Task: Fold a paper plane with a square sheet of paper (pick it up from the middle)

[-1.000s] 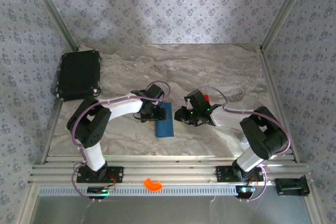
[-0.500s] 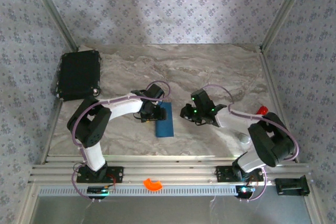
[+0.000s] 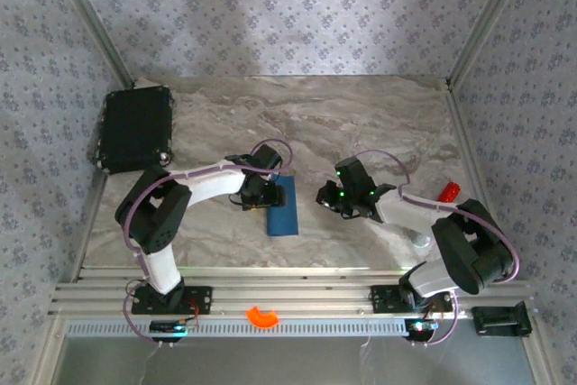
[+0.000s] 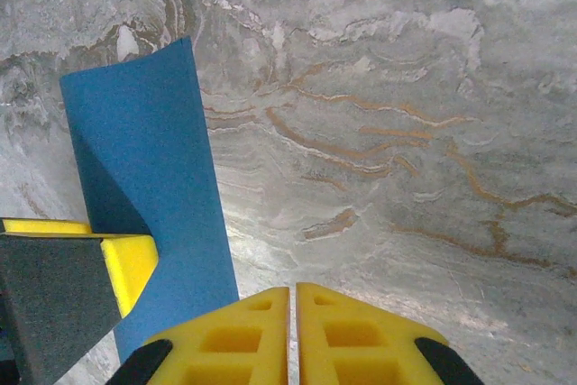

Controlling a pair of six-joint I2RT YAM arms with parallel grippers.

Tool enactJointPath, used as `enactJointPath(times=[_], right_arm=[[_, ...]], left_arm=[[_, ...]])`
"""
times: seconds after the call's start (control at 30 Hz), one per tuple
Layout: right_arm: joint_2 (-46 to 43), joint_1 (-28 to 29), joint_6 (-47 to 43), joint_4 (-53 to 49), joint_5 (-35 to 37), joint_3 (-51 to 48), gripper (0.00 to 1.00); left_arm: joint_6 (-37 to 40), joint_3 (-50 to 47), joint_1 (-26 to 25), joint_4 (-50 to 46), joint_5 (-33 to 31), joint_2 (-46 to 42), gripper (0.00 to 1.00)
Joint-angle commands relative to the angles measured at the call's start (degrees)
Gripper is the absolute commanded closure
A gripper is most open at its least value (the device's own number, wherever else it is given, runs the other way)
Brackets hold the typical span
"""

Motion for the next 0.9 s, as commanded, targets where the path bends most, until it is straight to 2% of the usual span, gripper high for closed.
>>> enactJointPath(times=[0.0, 0.87], right_arm=[[-1.2, 0.0, 0.8, 0.1, 0.3, -0.7, 0.88], [-0.2, 0.1, 1.0, 2.6, -1.9, -1.6, 0.86]], left_arm=[[2.3, -3.3, -0.2, 7.9, 0.8, 9.2, 0.27], [3.0, -2.3, -0.4, 7.6, 0.6, 11.2, 0.25]])
